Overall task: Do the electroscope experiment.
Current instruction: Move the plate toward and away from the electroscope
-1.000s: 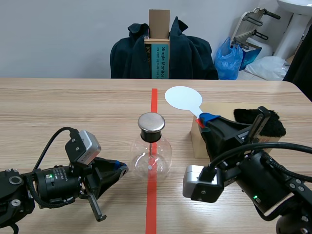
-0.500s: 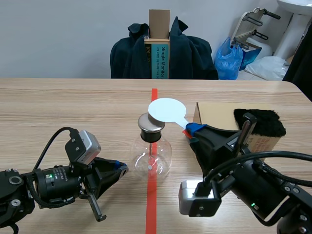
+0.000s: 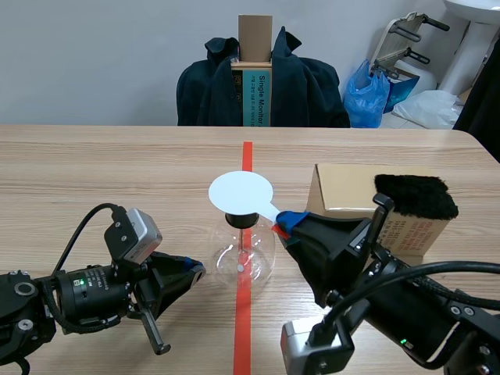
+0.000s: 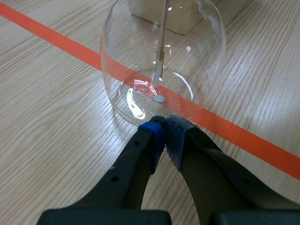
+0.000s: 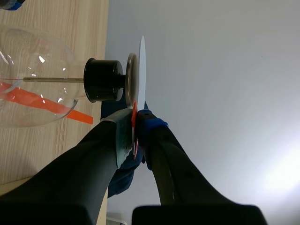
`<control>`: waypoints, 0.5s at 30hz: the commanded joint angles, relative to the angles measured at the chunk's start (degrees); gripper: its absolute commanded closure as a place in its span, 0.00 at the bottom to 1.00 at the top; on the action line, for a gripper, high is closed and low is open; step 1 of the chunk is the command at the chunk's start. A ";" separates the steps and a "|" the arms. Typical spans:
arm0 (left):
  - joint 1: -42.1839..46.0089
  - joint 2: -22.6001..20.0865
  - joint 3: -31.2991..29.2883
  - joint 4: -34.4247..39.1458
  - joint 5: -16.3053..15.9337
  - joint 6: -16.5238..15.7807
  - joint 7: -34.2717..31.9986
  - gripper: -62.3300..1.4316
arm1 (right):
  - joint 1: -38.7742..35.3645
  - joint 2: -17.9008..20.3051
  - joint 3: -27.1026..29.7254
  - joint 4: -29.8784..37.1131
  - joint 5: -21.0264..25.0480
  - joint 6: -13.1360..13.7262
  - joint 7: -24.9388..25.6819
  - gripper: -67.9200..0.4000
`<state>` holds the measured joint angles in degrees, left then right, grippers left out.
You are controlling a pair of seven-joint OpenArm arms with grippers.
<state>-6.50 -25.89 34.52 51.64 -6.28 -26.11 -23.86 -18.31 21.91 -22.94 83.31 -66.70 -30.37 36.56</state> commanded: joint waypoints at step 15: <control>-0.31 0.13 -0.46 1.55 -0.52 0.07 -0.79 0.95 | 0.52 0.46 0.48 0.72 -0.20 -0.39 -0.20 0.98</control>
<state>-6.50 -25.89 34.52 51.64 -6.28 -26.11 -23.86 -18.31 21.91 -22.94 83.31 -67.51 -30.37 36.58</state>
